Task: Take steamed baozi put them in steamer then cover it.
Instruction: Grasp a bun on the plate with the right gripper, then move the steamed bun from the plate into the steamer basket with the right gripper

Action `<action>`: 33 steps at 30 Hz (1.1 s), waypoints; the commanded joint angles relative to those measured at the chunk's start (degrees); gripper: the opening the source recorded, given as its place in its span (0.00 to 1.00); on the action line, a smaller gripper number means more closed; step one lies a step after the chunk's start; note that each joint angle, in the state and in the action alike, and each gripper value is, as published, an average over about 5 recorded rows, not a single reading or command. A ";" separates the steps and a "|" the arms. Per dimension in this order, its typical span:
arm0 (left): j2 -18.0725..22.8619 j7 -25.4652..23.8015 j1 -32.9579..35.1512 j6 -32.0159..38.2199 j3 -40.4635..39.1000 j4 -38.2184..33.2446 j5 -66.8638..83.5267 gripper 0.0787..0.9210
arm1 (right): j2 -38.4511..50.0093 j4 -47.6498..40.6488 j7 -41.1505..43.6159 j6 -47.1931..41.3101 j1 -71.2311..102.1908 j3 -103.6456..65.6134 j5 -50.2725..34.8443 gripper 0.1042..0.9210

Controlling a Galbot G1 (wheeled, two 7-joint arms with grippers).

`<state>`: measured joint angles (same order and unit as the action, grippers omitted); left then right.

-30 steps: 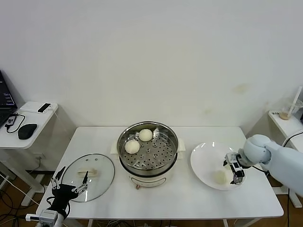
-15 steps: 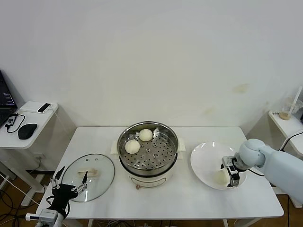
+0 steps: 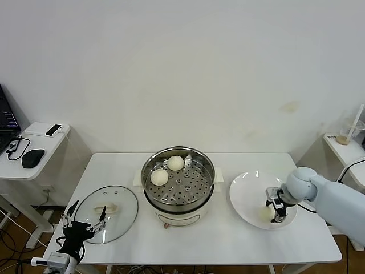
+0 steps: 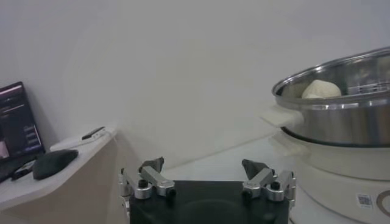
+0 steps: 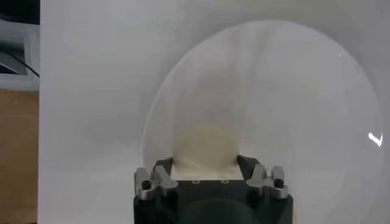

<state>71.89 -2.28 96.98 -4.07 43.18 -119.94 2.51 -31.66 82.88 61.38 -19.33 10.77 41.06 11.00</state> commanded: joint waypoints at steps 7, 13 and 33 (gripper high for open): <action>-0.37 -0.01 -0.06 -0.02 -0.01 -0.15 0.06 0.88 | 2.37 1.65 1.03 -0.05 -10.10 3.24 -3.45 0.58; -0.61 0.00 -0.16 -0.05 -0.27 -0.55 0.09 0.88 | 2.06 2.14 1.23 -0.40 -20.79 5.22 -7.81 0.59; -0.40 0.27 0.43 -0.22 0.95 -1.08 0.28 0.88 | -22.72 0.81 -3.73 -2.38 -43.32 20.91 -20.12 0.60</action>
<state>71.26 -2.02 97.18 -4.28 43.45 -120.91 2.75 -43.14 83.83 59.73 -21.51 -24.60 56.62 -4.22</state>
